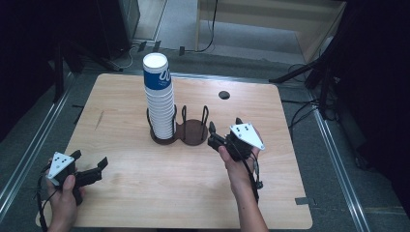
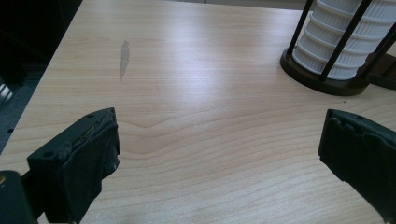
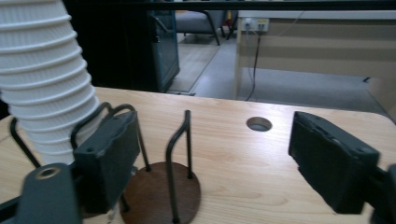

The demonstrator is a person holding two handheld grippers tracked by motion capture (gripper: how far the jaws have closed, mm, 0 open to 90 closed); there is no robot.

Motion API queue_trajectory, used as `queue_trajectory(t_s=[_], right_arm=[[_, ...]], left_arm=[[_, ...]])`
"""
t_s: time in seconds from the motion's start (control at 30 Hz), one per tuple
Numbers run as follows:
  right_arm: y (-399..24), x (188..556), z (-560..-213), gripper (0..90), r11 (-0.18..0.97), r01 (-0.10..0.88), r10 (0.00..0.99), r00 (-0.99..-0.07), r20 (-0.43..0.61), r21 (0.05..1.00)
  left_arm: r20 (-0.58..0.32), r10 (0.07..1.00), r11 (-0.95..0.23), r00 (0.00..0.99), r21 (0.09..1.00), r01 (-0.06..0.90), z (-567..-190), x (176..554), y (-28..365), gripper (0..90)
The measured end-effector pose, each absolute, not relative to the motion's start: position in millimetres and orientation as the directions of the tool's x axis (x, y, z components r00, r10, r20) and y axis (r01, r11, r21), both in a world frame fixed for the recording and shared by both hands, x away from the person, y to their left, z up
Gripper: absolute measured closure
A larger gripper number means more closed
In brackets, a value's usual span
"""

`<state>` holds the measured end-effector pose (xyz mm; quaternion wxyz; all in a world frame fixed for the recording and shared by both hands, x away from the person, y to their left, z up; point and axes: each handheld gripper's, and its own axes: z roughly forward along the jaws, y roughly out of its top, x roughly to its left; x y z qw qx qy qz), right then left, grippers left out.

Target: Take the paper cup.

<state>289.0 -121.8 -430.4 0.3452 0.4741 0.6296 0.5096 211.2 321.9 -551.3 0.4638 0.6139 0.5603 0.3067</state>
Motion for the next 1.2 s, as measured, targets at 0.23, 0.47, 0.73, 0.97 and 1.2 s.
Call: queue_trajectory(t_s=[0.23,0.47,0.73,0.97,1.2], right_arm=[[-113,291,-421,8.7,0.022,0.24,0.937,-0.342,0.064,0.97],[-104,295,-412,6.8,0.024,0.234,0.929,-0.364,0.065,0.972],[-91,300,-405,8.0,0.023,0.23,0.929,-0.364,0.064,0.973],[-75,302,-402,8.7,0.018,0.233,0.921,-0.383,0.075,0.972],[-61,305,-399,8.8,0.015,0.236,0.913,-0.398,0.083,0.972]], left_arm=[[-0.141,0.972,0.055,0.186,0.913,0.403,-551,211,322,0.0],[-0.139,0.972,0.053,0.188,0.914,0.403,-551,211,322,0.0],[-0.14,0.972,0.054,0.189,0.914,0.402,-551,211,322,0.0],[-0.143,0.971,0.055,0.192,0.914,0.401,-551,211,322,0.0],[-0.144,0.971,0.056,0.193,0.914,0.401,-551,211,322,0.0]])
